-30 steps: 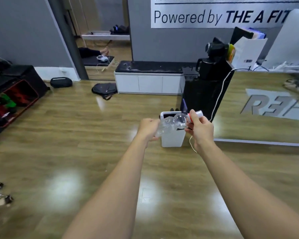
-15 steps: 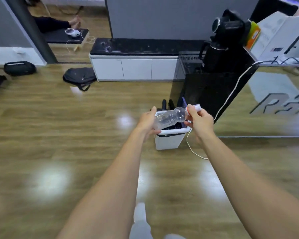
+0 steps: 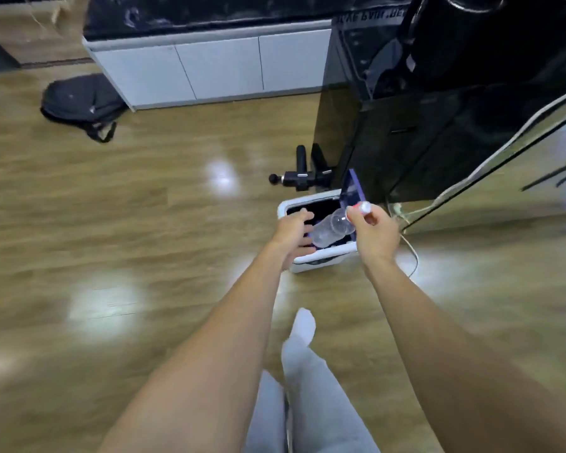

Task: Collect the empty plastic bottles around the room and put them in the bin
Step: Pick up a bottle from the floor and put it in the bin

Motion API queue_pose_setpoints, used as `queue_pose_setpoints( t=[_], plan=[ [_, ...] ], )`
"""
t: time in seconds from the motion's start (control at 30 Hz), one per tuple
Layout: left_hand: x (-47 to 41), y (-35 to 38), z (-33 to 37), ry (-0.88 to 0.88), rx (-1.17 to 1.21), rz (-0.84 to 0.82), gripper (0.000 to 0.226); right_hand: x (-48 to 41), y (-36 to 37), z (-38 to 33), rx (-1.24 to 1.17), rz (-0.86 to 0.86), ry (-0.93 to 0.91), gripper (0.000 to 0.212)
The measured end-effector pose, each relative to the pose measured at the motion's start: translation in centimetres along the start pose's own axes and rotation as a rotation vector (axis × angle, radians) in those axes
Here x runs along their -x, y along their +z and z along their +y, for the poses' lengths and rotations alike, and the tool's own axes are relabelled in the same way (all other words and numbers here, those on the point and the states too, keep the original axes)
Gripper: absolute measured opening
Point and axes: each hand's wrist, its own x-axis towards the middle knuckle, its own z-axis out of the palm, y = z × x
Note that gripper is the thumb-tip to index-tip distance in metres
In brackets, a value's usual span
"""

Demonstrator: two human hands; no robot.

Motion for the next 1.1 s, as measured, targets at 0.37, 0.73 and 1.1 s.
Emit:
queue_pose_setpoints(
  t=[0.37,0.73,1.1],
  plan=[
    [-20.7,1.8,-2.7,-0.141,-0.210,-0.073,0.035,-13.0,11.6,10.6,0.203,-0.010,0.174,0.026],
    [-26.5,0.0,-2.6,-0.151,-0.406,-0.067,0.026,-15.7,15.0,13.8,0.356,-0.166,0.329,0.033],
    [-11.3,7.1,12.0,0.380,-0.665,-0.222,0.029,-9.4,3.6,-3.8,0.163,0.083,0.069,0.031]
  ],
)
